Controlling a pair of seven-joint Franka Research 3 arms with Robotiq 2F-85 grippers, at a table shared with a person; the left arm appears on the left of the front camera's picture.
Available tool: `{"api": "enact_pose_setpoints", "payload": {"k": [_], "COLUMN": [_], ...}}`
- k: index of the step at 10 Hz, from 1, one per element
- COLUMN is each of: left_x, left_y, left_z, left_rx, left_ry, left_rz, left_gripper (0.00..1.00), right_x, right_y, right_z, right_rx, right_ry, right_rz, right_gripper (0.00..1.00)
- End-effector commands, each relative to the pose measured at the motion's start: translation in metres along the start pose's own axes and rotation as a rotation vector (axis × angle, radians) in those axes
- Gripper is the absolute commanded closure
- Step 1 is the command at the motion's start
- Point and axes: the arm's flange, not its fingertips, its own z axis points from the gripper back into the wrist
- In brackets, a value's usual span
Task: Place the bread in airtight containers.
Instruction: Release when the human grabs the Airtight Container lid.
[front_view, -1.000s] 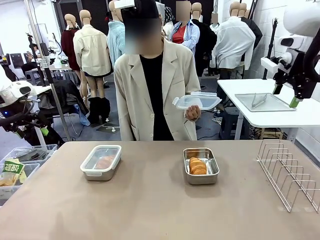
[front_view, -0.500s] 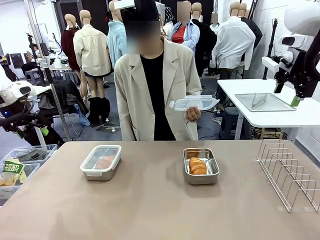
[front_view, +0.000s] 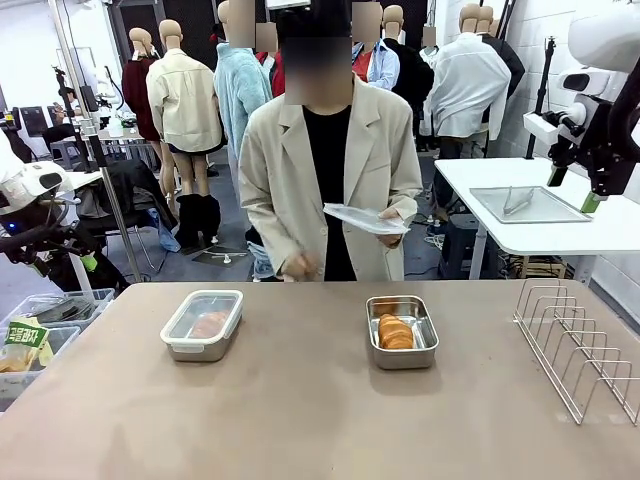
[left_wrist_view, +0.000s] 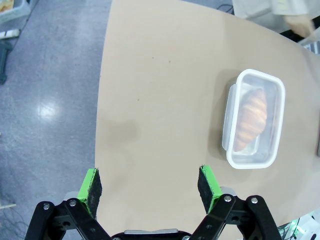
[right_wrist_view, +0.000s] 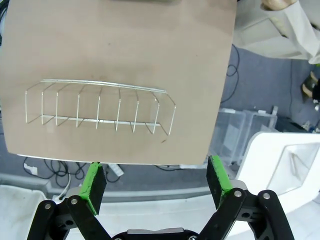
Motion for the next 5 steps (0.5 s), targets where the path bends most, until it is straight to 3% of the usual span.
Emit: {"api": "enact_pose_setpoints", "payload": {"k": [1, 5], "left_x": [-0.0013, -0.0013], "left_y": [0.0006, 0.0006], "left_z": [0.0002, 0.0002], "left_rx": [0.011, 0.011], "left_ry": [-0.007, -0.007], "left_rz": [0.003, 0.003], "left_gripper": [0.0, 0.0], "right_x": [0.0018, 0.0018], "right_y": [0.0005, 0.0005], "right_z": [-0.0003, -0.0003], "right_rx": [0.003, 0.003], "right_ry": [-0.005, -0.005], "right_rz": [-0.016, -0.016], "right_gripper": [0.0, 0.0]}}
